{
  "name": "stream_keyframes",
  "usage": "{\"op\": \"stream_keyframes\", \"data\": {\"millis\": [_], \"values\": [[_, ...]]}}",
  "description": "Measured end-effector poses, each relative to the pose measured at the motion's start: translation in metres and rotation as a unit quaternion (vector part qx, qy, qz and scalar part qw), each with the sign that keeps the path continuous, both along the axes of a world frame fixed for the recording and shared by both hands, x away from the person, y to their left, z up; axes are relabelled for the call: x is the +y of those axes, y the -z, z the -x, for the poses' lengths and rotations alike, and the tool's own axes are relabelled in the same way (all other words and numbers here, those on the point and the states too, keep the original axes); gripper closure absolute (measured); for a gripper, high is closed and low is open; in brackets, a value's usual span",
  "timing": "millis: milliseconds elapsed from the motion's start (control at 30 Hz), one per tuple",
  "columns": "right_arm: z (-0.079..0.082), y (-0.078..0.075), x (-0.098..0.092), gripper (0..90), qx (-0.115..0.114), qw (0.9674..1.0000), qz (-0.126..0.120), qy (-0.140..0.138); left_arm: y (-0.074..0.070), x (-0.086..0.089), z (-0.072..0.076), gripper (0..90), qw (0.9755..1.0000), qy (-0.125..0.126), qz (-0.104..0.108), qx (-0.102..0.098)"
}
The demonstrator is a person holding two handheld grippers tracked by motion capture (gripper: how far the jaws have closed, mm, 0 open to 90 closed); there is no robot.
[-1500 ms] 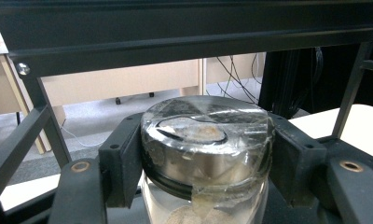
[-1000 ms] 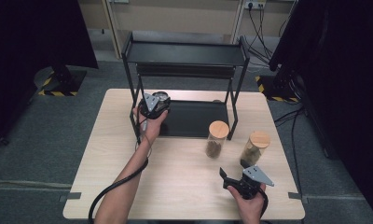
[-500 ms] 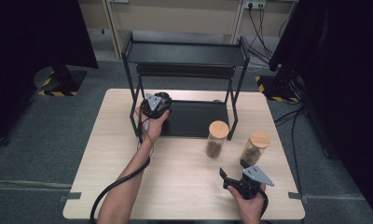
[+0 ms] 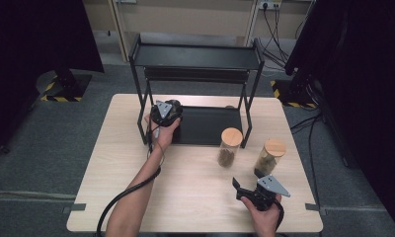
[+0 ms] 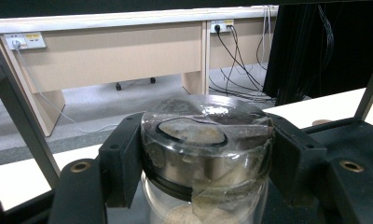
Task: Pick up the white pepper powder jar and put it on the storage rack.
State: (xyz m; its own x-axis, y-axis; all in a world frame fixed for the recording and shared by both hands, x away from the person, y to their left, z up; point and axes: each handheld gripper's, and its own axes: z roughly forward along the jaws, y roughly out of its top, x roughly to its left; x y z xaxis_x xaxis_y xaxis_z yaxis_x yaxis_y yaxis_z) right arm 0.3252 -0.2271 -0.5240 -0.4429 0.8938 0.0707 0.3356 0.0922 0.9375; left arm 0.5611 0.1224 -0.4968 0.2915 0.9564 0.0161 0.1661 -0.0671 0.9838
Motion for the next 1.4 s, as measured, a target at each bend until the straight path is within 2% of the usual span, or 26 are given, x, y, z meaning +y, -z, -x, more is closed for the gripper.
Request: {"op": "stream_keyframes", "data": {"millis": [200,467,600,933,1000,1067,1233,1400], "values": [[0.000,0.000,0.000,6.5,0.000,1.0000,0.000,0.000,0.005,0.000,-0.002,34.8,1.0000,0.000,0.005,0.002],[0.000,0.000,0.000,6.5,-0.001,1.0000,0.000,-0.001,0.006,0.000,-0.003,34.7,1.0000,0.002,0.007,0.003],[0.000,0.000,0.000,6.5,-0.001,1.0000,0.001,-0.001,0.006,0.001,-0.002,34.6,0.9999,0.002,0.014,0.005],[0.001,0.000,0.001,6.5,-0.001,1.0000,0.002,-0.001,0.007,0.001,0.001,33.0,1.0000,0.003,0.006,0.006],[0.001,0.000,0.001,6.5,-0.001,1.0000,0.002,-0.001,0.007,0.001,0.001,27.7,0.9998,0.001,0.016,0.009],[0.001,0.000,0.001,6.5,-0.001,1.0000,0.003,-0.001,0.007,0.001,0.001,20.9,0.9998,0.003,0.014,0.011],[0.001,0.000,0.001,6.5,-0.001,1.0000,0.004,-0.001,0.004,0.000,0.005,16.1,0.9998,-0.003,0.016,0.010],[0.001,0.000,0.001,6.5,-0.001,1.0000,0.005,-0.001,0.000,-0.001,0.007,15.3,0.9999,-0.003,0.015,0.006]]}}
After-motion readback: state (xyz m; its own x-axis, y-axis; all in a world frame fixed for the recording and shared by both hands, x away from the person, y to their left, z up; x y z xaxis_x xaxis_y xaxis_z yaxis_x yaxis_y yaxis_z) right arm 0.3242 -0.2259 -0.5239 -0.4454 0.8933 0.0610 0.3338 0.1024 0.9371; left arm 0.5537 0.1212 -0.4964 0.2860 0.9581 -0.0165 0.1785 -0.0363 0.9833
